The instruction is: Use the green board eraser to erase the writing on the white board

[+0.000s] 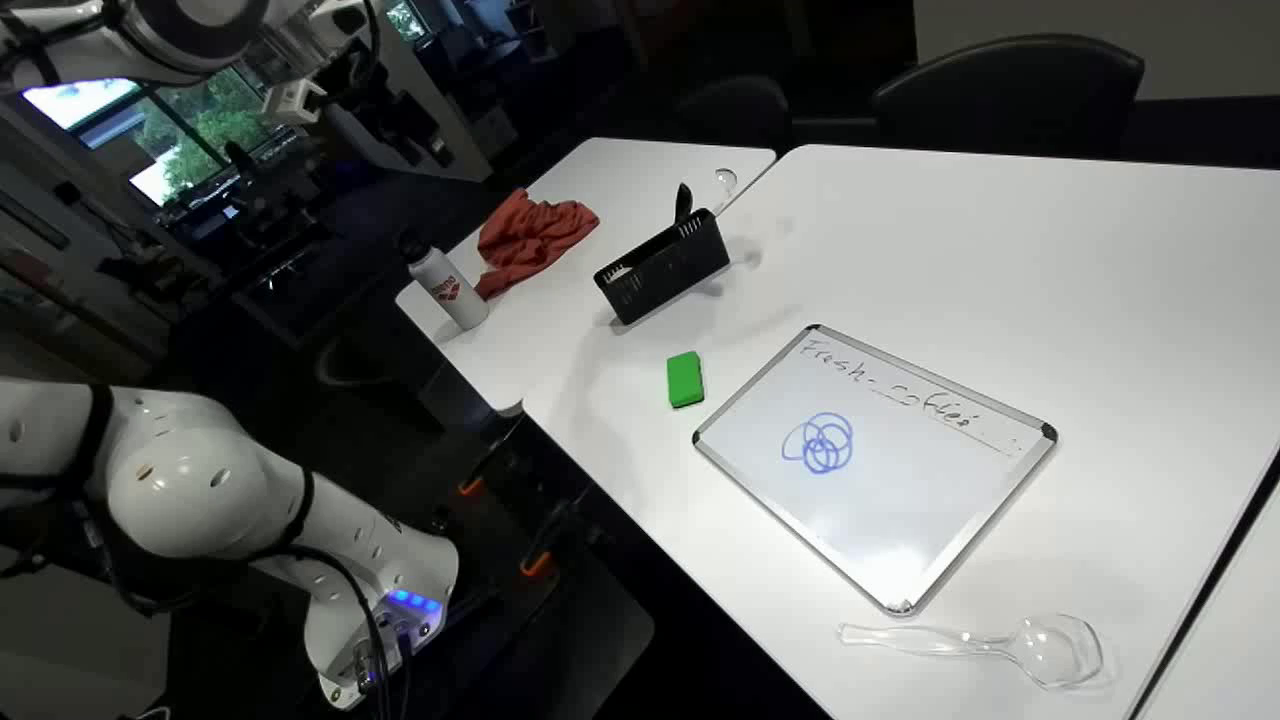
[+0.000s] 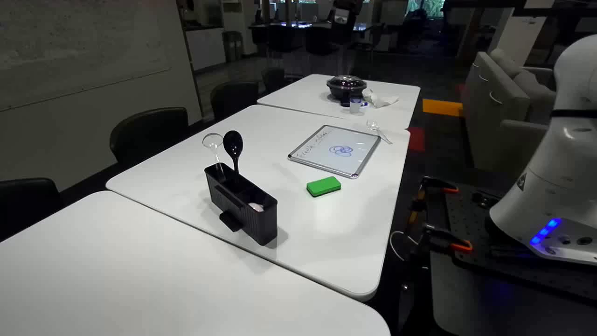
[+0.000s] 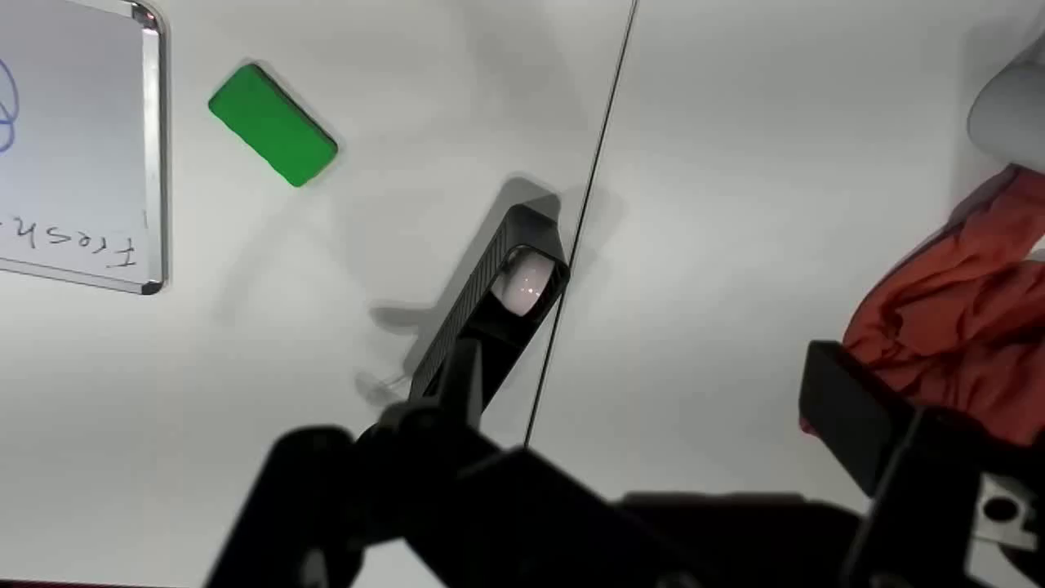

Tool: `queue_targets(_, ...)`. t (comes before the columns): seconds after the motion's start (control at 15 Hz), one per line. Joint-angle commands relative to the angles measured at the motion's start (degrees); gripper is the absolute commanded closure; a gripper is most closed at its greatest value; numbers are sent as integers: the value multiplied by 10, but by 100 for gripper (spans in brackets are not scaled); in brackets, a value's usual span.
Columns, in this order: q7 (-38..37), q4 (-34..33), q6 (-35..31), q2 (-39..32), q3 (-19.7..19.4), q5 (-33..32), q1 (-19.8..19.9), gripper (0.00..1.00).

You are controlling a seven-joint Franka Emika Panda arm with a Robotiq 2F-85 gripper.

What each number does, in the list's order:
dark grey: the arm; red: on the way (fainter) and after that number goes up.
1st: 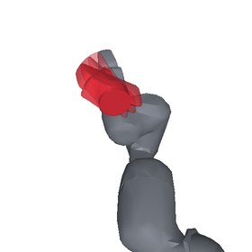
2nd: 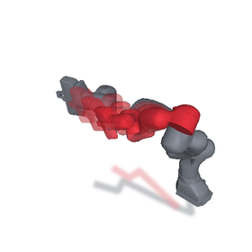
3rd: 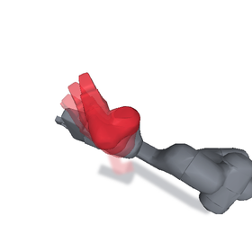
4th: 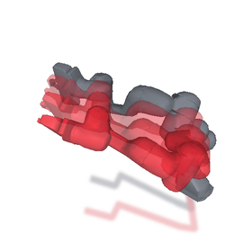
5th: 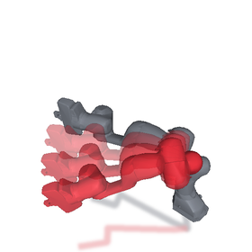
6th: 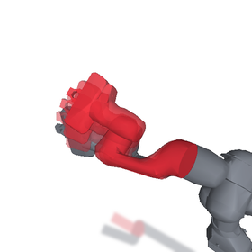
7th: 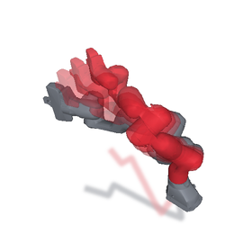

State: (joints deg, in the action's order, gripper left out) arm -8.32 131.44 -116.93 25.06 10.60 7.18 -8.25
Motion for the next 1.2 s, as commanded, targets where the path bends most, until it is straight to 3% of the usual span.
queue_targets(0.0, -1, -1, 1, 0, -2, -1, -2, 0)
queue_targets(0.33, -1, -1, 1, 0, -2, -1, -2, 0)
queue_targets(0.67, 104, 42, -6, -45, -38, -14, 5, 0)
queue_targets(1.0, 262, 123, -127, -96, -103, -86, 36, 0)
queue_targets(1.13, 278, 138, -181, -127, -121, -118, 55, 0)
